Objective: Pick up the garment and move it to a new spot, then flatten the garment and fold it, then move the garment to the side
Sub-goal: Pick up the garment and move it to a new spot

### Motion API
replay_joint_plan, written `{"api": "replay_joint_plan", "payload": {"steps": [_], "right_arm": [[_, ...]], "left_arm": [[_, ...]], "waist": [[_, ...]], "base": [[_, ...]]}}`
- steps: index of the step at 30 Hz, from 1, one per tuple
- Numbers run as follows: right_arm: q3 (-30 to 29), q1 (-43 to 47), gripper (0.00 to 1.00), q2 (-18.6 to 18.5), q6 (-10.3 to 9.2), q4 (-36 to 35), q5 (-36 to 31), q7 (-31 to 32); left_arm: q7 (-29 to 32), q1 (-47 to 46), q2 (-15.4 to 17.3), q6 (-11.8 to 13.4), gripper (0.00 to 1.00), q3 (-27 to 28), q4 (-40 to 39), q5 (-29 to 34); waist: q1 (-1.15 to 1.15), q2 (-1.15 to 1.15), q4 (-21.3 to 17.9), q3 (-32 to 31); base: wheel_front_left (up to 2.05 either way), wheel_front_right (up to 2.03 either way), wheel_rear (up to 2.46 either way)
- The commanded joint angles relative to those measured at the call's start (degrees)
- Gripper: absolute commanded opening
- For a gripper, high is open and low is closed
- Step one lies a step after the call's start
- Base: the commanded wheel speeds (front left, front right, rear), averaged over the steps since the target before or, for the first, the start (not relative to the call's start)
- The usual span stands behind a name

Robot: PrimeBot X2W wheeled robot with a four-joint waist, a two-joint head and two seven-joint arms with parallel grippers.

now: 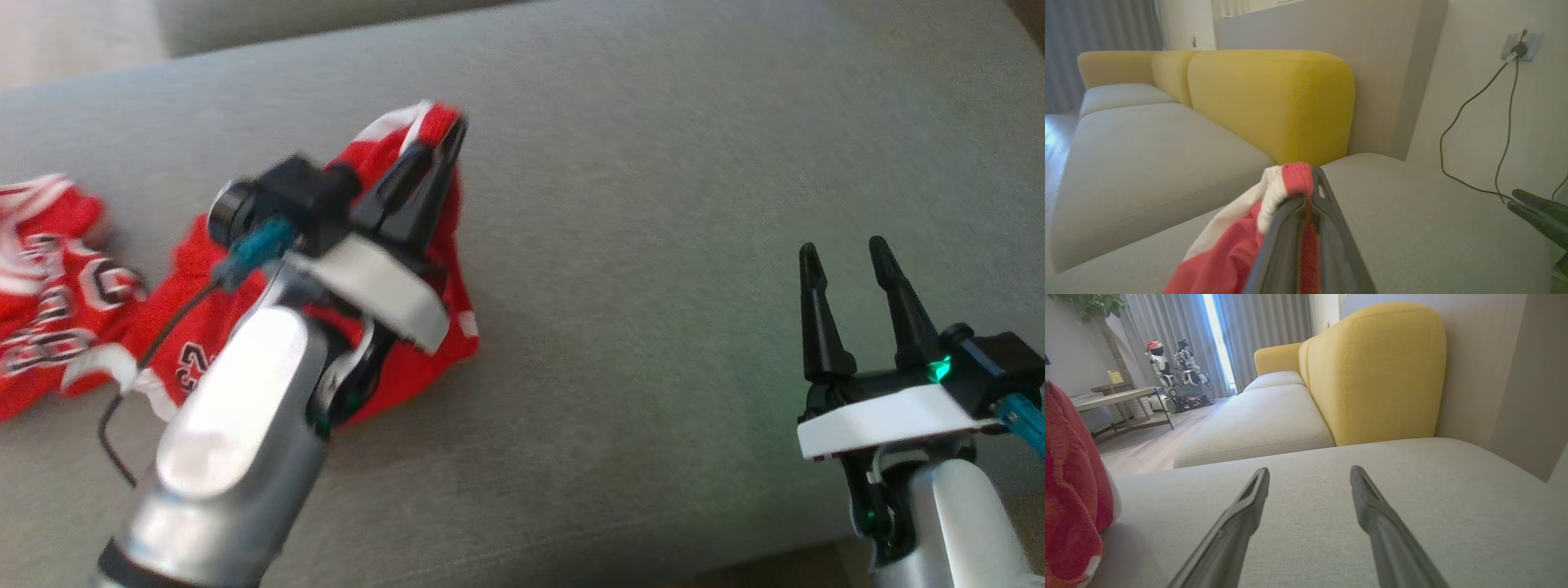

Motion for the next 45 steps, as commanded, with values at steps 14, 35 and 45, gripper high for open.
{"api": "replay_joint_plan", "payload": {"steps": [14,35,45], "right_arm": [[4.23,-3.63,1.00,-0.21,0.24,-0.57,4.25,-4.86],[3.72,-4.84,1.00,-0.21,0.24,3.07,2.73,-4.87],[2.48,-2.82,1.00,-0.21,0.24,3.15,0.66,-1.89]], "left_arm": [[-0.48,-15.02,-3.21,-2.53,0.00,-1.02,7.95,2.07],[-5.30,-6.54,-2.74,-4.66,1.00,-6.01,20.71,-3.51],[-11.55,0.72,0.88,0.99,1.00,0.55,19.14,-5.14]], "waist": [[0.00,0.00,-12.66,9.74],[0.00,0.00,-3.15,3.83],[0.00,0.00,5.52,-1.82]], "base": [[0.00,0.00,0.00],[0.00,0.00,0.00],[0.00,0.00,0.00]]}}
